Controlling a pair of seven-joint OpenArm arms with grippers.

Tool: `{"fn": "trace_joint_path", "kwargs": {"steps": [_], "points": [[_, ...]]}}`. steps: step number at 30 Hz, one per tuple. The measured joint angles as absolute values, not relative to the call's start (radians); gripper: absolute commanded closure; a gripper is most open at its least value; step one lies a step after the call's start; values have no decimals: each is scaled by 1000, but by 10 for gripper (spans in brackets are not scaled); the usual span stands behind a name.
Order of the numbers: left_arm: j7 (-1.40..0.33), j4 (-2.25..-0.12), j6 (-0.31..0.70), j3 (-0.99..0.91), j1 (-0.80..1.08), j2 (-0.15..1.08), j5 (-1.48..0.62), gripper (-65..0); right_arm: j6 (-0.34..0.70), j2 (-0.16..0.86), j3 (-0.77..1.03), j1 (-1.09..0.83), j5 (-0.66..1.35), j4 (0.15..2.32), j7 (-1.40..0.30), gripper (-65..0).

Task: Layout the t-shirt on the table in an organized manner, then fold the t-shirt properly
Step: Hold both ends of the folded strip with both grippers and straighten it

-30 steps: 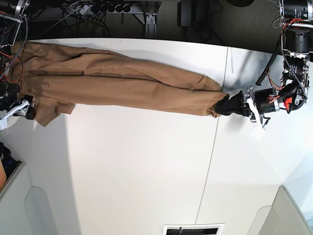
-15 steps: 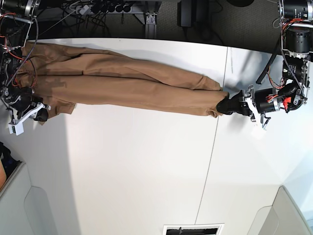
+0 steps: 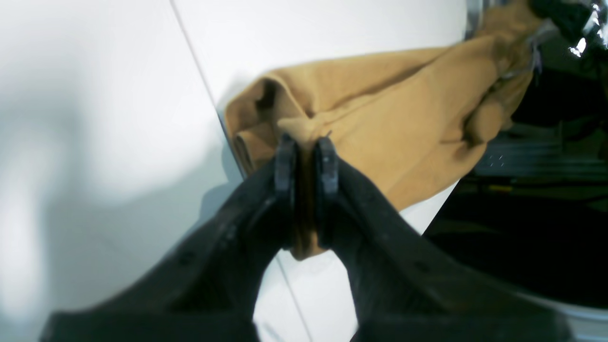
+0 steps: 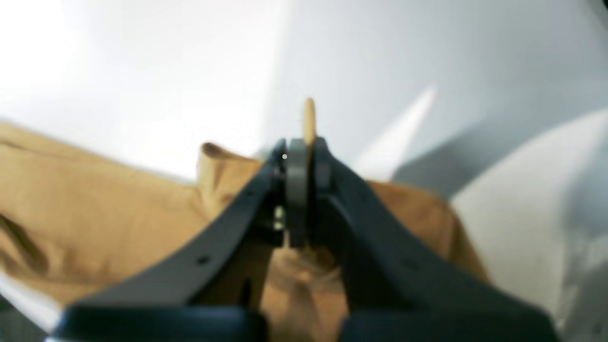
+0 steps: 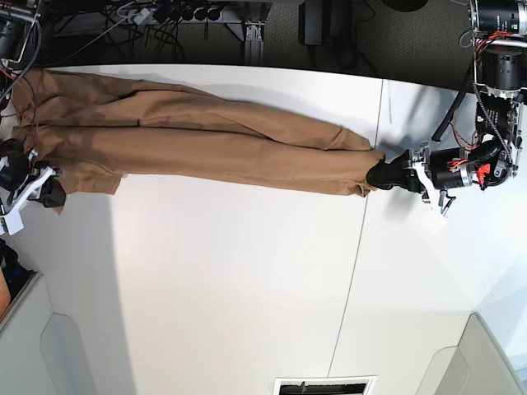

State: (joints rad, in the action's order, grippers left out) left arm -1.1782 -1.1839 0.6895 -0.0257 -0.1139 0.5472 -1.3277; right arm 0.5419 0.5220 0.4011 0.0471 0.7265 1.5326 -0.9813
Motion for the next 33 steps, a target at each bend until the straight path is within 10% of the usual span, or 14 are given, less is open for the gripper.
{"fn": "trace_joint_path", "kwargs": {"steps": [15, 19, 21, 28, 33], "points": [[-1234, -1185, 690, -25, -114, 548, -1427, -185, 561, 510, 664, -440, 813, 1842, -1022, 0], [-1240, -1185, 690, -25, -114, 548, -1431, -186, 562, 451, 663, -464, 793, 1841, -1024, -312], [-1240, -1185, 690, -25, -113, 548, -1431, -232, 561, 440, 663, -465, 793, 1841, -1018, -345], [-1320, -1185, 690, -25, -110, 562, -1430, -363, 561, 443, 669, -414, 827, 1902, -997, -338], [-1402, -1185, 690, -25, -107, 570, -1456, -363, 560, 443, 669, -408, 815, 1901, -991, 0]]}}
